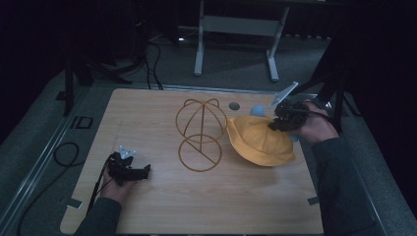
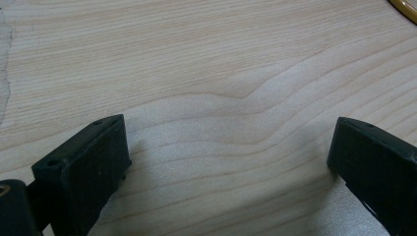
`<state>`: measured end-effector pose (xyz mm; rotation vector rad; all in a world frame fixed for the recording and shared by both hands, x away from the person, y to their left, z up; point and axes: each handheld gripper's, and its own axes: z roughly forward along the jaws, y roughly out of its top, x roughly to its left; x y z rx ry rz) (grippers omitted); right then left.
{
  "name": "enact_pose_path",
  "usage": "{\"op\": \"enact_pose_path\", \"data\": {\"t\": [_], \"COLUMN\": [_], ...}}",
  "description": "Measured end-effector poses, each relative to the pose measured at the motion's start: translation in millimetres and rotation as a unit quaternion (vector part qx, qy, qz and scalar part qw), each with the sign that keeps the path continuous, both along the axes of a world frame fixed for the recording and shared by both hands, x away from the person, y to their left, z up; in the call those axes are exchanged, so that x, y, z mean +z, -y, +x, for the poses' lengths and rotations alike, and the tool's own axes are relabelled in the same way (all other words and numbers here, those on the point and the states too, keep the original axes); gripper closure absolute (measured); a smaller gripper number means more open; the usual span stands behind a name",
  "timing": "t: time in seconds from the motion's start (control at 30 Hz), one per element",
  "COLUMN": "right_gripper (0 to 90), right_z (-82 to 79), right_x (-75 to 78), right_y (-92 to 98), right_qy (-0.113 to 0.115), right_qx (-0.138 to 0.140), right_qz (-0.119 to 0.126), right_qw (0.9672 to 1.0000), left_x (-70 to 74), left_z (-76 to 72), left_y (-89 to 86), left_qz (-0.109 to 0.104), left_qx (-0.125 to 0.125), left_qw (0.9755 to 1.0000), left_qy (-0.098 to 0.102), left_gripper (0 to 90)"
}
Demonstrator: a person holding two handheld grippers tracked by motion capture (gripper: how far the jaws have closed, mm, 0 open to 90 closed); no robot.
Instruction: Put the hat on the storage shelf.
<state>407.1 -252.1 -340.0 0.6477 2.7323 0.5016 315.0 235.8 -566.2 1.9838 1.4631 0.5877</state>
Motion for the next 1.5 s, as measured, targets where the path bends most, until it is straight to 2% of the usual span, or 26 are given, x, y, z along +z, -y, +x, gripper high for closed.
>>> {"op": "enact_pose_path", "data": {"t": [0.33,0.57,0.83,1.5], "right_gripper": [83.3,83.7,83.8,83.8], "right_z": [-1.3,-1.8,-3.8,-5.4], "right_x": [14.2,19.3,31.1,45.6], "right_y": [6.1,7.9,14.0,19.6], "right_qy": [0.016,0.021,0.035,0.05], "right_qx": [-0.001,0.0,-0.005,0.005], "right_qz": [0.019,0.019,0.032,0.037], "right_qw": [0.9997,0.9996,0.9989,0.9981], "left_x": [0.1,0.1,0.1,0.1], "left_z": [0.0,0.0,0.0,0.0], "left_y": [0.0,0.0,-0.1,0.0], "left_qz": [0.0,0.0,0.0,0.0], "left_qx": [0.0,0.0,0.0,0.0], "left_qw": [1.0,1.0,1.0,1.0], "left_qy": [-0.001,-0.001,-0.001,-0.001], "left_gripper": [2.2,2.2,2.2,2.2]}}
